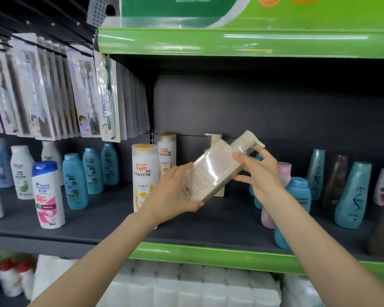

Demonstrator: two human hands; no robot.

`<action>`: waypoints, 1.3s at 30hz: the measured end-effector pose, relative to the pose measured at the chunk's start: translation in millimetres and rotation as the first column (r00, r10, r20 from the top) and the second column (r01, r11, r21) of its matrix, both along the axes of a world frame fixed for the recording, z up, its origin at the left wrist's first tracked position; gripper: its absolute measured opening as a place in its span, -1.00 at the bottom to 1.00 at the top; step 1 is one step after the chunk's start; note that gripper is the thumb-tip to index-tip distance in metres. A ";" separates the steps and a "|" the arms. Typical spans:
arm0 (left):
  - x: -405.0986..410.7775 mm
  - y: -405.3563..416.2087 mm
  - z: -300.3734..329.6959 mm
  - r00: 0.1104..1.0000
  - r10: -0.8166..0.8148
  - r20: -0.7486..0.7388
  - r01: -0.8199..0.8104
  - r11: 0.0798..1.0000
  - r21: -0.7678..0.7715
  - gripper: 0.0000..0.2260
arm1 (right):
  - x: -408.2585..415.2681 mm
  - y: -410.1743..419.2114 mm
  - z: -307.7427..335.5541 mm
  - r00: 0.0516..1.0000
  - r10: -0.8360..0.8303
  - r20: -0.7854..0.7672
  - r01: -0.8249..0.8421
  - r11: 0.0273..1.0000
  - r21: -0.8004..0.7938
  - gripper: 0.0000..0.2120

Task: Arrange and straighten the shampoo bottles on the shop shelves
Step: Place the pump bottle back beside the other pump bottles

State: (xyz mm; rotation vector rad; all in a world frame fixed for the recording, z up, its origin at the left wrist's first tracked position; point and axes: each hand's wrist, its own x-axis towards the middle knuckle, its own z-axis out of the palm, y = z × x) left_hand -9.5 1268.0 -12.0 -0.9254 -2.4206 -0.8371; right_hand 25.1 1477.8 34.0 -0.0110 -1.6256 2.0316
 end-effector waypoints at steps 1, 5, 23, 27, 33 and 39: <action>-0.5 0.0 -0.7 1.000 0.013 -0.010 -0.013 1.000 0.006 -0.15 | -1.6 -0.9 -1.2 1.000 0.007 0.006 -0.007 1.000 -0.002 -0.52; -1.7 1.0 -2.0 1.000 0.029 0.011 -0.029 0.997 0.071 -0.18 | -5.0 -1.7 -2.4 0.999 0.050 -0.008 -0.049 0.998 0.027 -0.51; -3.2 17.6 7.9 0.976 0.029 0.215 -0.115 0.908 0.403 -0.39 | -16.1 -23.3 -32.4 0.980 0.182 -0.078 -0.163 0.965 0.205 -0.36; -8.5 17.0 7.7 0.953 -0.048 0.300 -0.100 0.882 0.461 -0.41 | -18.7 -18.7 -30.8 0.972 0.222 -0.074 -0.210 0.968 0.140 -0.25; -5.8 19.4 4.7 0.821 -0.363 0.441 -0.004 0.768 0.641 -0.55 | -21.9 -16.1 -29.6 0.882 0.468 0.059 -0.468 0.884 -0.007 -0.41; -14.7 22.0 12.8 0.882 -0.324 0.343 0.191 0.910 0.368 -0.38 | -26.6 -13.9 -33.1 0.969 0.232 0.082 -0.240 0.966 0.098 -0.39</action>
